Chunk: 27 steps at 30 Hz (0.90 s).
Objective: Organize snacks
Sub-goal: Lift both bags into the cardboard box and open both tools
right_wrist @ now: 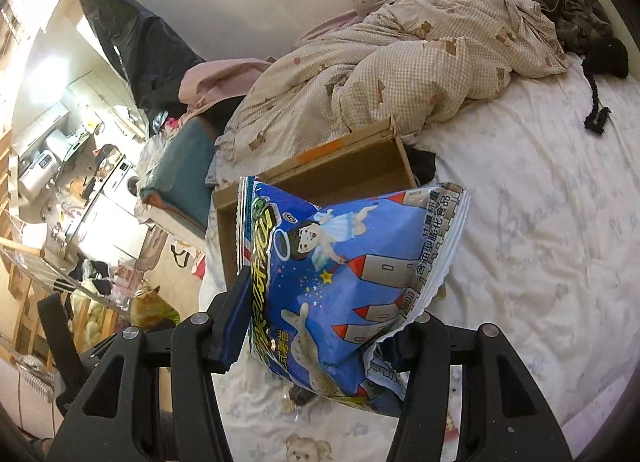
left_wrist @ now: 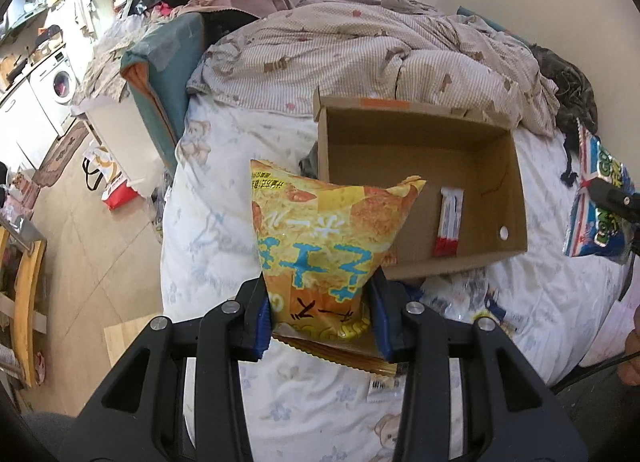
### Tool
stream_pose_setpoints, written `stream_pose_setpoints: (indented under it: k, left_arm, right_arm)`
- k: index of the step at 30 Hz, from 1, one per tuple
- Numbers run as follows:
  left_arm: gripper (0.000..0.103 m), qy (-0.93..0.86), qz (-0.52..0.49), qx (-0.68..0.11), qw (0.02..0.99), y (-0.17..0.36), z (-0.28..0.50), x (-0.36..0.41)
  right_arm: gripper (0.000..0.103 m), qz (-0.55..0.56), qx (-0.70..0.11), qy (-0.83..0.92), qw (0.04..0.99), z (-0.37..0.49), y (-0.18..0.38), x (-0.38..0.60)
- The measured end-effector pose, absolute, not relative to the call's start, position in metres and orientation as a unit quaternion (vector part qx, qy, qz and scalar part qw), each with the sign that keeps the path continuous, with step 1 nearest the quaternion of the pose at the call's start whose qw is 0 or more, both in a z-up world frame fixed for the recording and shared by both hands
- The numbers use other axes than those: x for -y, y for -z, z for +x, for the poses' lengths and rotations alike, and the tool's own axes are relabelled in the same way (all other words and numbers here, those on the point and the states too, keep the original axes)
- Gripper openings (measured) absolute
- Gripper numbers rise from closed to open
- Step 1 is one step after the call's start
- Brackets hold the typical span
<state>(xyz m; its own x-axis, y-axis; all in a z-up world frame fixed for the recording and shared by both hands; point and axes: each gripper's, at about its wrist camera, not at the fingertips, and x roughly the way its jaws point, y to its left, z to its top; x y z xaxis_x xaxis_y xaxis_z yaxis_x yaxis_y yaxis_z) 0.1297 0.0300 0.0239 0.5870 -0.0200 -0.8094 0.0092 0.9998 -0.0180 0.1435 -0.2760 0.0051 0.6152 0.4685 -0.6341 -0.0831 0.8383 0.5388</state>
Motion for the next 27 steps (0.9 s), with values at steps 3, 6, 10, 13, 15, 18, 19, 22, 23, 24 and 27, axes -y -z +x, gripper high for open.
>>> stream_pose_setpoints:
  k: [3,6,10,13,15,18,19,22,23,24,27]
  left_arm:
    - [0.036,0.011,-0.01,-0.454,0.891,-0.028,0.143,-0.029]
    - [0.036,0.016,-0.009,-0.453,0.891,-0.031,0.157,-0.025]
    - [0.036,0.021,-0.004,-0.452,0.892,-0.031,0.175,-0.015]
    - [0.036,0.028,0.0,-0.451,0.892,-0.03,0.189,-0.007]
    - [0.036,0.033,0.005,-0.452,0.891,-0.027,0.196,0.0]
    - [0.036,0.039,0.009,-0.458,0.888,-0.018,0.208,0.009]
    - [0.036,0.04,0.01,-0.46,0.887,-0.014,0.212,0.012]
    - [0.036,0.029,0.02,-0.453,0.891,-0.002,0.218,0.017]
    - [0.036,0.022,0.027,-0.447,0.894,0.003,0.217,0.018]
    - [0.036,0.017,0.036,-0.44,0.897,0.009,0.217,0.02]
    - [0.036,0.02,0.043,-0.45,0.892,0.024,0.222,0.025]
  right_arm:
    - [0.056,0.238,-0.41,-0.153,0.867,0.154,-0.002,0.277]
    - [0.056,0.24,-0.413,-0.147,0.866,0.167,0.001,0.279]
    - [0.056,0.243,-0.419,-0.139,0.864,0.185,0.01,0.281]
    - [0.056,0.239,-0.426,-0.138,0.862,0.198,0.016,0.279]
    - [0.056,0.234,-0.431,-0.138,0.86,0.206,0.022,0.275]
    - [0.056,0.224,-0.441,-0.137,0.858,0.218,0.033,0.269]
    - [0.056,0.222,-0.447,-0.135,0.856,0.222,0.038,0.267]
    - [0.056,0.213,-0.477,-0.139,0.842,0.232,0.055,0.259]
    - [0.056,0.208,-0.485,-0.144,0.837,0.234,0.061,0.256]
    - [0.056,0.201,-0.489,-0.146,0.836,0.235,0.065,0.253]
    - [0.056,0.168,-0.509,-0.14,0.833,0.238,0.08,0.245]
